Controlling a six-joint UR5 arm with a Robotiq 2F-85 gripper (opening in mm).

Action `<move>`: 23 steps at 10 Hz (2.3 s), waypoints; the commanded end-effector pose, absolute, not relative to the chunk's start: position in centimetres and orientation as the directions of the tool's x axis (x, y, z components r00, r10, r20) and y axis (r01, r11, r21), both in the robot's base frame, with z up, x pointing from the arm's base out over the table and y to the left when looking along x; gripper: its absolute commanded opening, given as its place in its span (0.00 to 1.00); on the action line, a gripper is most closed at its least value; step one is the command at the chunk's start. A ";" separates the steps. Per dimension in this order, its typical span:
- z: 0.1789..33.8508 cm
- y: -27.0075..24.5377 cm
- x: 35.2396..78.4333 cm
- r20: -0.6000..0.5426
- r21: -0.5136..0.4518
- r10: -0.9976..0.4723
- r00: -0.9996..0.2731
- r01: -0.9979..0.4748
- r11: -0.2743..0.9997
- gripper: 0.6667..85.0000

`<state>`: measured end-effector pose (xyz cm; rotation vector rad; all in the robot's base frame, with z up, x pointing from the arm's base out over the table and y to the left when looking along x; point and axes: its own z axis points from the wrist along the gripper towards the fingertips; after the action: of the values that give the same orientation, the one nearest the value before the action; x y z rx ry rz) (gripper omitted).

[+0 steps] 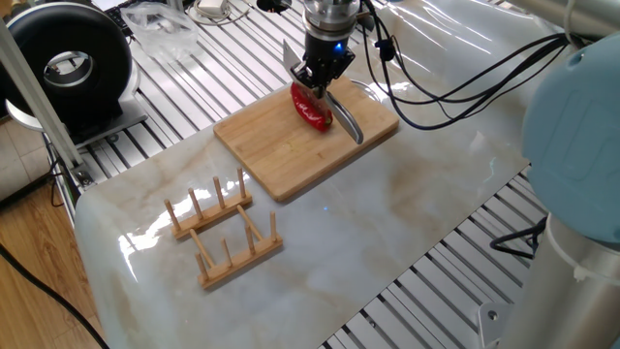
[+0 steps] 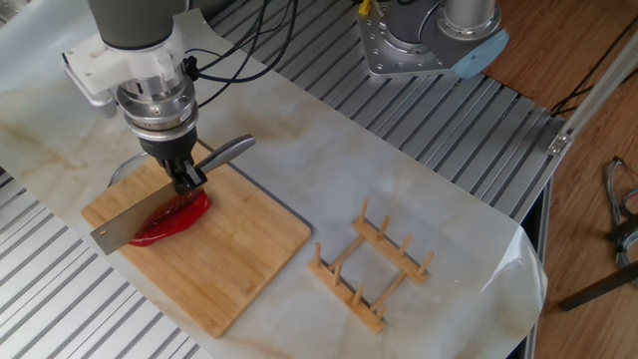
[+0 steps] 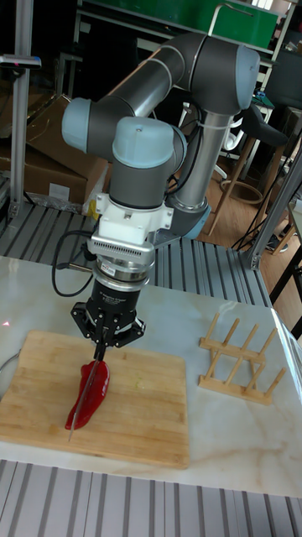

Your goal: Chop the chili peppers

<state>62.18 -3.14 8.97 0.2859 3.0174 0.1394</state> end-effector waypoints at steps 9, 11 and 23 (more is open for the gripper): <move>8.4 -3.3 61.2 -0.085 0.050 0.190 -0.978 0.187 0.981 0.01; 8.2 -2.9 61.1 -0.083 0.052 0.195 -0.977 0.191 0.980 0.01; 8.2 -3.6 61.8 -0.057 0.066 0.200 -0.978 0.196 0.978 0.01</move>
<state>61.56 -3.68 8.18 0.2932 3.0549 0.0713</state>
